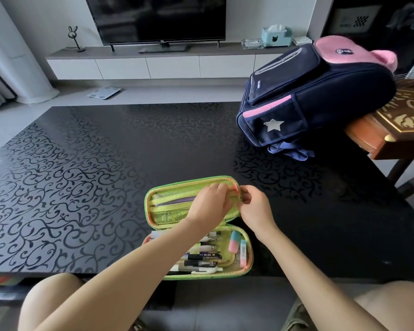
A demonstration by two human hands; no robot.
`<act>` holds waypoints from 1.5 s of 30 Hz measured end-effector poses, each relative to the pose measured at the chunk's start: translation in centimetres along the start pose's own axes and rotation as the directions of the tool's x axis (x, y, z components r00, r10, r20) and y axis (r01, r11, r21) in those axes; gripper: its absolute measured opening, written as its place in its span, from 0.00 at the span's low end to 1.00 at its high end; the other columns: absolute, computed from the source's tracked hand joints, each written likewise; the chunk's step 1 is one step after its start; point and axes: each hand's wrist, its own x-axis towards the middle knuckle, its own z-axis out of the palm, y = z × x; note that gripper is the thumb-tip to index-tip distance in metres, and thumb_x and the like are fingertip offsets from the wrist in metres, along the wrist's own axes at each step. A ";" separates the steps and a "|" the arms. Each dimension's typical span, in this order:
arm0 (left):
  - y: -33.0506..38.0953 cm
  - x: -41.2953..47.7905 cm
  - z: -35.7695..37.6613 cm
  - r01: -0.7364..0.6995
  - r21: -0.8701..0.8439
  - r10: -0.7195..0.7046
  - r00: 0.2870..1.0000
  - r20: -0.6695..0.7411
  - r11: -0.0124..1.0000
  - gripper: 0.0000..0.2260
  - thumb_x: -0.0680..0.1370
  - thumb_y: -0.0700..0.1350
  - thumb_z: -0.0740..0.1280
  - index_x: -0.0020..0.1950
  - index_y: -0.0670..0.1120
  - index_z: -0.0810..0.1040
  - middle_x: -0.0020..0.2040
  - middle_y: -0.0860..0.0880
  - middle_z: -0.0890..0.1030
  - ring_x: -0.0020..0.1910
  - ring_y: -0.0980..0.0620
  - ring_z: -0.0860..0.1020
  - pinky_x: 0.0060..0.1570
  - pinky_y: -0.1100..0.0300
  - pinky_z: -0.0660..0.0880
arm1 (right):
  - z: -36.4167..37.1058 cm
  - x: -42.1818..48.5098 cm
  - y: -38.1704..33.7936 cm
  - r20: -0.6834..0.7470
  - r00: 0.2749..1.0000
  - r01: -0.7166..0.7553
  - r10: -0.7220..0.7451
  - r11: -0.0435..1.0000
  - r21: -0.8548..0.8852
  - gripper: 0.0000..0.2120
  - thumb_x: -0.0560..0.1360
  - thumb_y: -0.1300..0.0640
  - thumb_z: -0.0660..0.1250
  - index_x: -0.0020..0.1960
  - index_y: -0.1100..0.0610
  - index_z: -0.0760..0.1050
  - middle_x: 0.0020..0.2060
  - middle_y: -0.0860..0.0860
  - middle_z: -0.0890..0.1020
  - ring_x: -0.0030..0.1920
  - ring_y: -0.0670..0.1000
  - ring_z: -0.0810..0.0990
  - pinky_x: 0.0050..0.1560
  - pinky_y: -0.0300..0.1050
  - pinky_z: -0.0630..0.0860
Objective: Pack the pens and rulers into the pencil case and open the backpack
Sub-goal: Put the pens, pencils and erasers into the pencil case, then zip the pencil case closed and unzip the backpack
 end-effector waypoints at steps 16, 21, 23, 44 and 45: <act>3.1 0.0 0.3 0.426 -0.219 -0.453 0.887 -0.090 0.878 0.04 0.77 0.40 0.59 0.45 0.40 0.71 0.43 0.42 0.74 0.41 0.46 0.72 0.33 0.62 0.64 | 0.1 -0.5 -0.4 -0.026 0.999 0.032 -0.033 0.999 -0.015 0.11 0.72 0.66 0.65 0.53 0.55 0.77 0.46 0.50 0.83 0.48 0.48 0.81 0.51 0.46 0.79; 3.3 -0.4 -0.2 0.394 -0.129 -0.405 0.911 -0.072 0.910 0.07 0.79 0.37 0.58 0.54 0.37 0.72 0.45 0.42 0.73 0.51 0.41 0.76 0.47 0.55 0.71 | 0.2 -0.9 -0.7 -0.048 0.997 0.054 -0.056 0.998 -0.036 0.12 0.73 0.66 0.65 0.54 0.57 0.77 0.46 0.50 0.82 0.47 0.49 0.80 0.47 0.42 0.78; 3.3 -0.6 -0.4 0.370 -0.045 -0.372 0.926 -0.062 0.928 0.04 0.78 0.34 0.58 0.52 0.39 0.70 0.41 0.44 0.72 0.45 0.44 0.77 0.38 0.56 0.72 | 0.4 -1.1 -0.8 -0.091 0.994 0.055 -0.061 0.996 -0.067 0.10 0.73 0.66 0.65 0.54 0.58 0.77 0.45 0.49 0.81 0.46 0.48 0.79 0.42 0.37 0.74; -8.5 -10.2 -8.9 0.221 -0.038 -0.223 0.973 -0.058 0.974 0.28 0.73 0.63 0.62 0.67 0.48 0.69 0.64 0.48 0.75 0.64 0.47 0.71 0.61 0.52 0.68 | -4.1 -1.5 -0.5 0.029 0.971 0.239 -0.239 0.945 -0.221 0.21 0.65 0.78 0.54 0.43 0.54 0.72 0.40 0.48 0.80 0.36 0.45 0.78 0.33 0.34 0.72; -7.8 -9.9 -8.4 0.139 -0.010 -0.139 0.990 0.012 0.990 0.33 0.71 0.69 0.56 0.69 0.50 0.67 0.66 0.50 0.73 0.67 0.48 0.69 0.65 0.53 0.65 | -4.4 -1.7 -0.6 0.068 0.965 0.261 -0.252 0.936 -0.237 0.22 0.66 0.77 0.55 0.44 0.53 0.74 0.43 0.48 0.81 0.39 0.45 0.80 0.38 0.39 0.76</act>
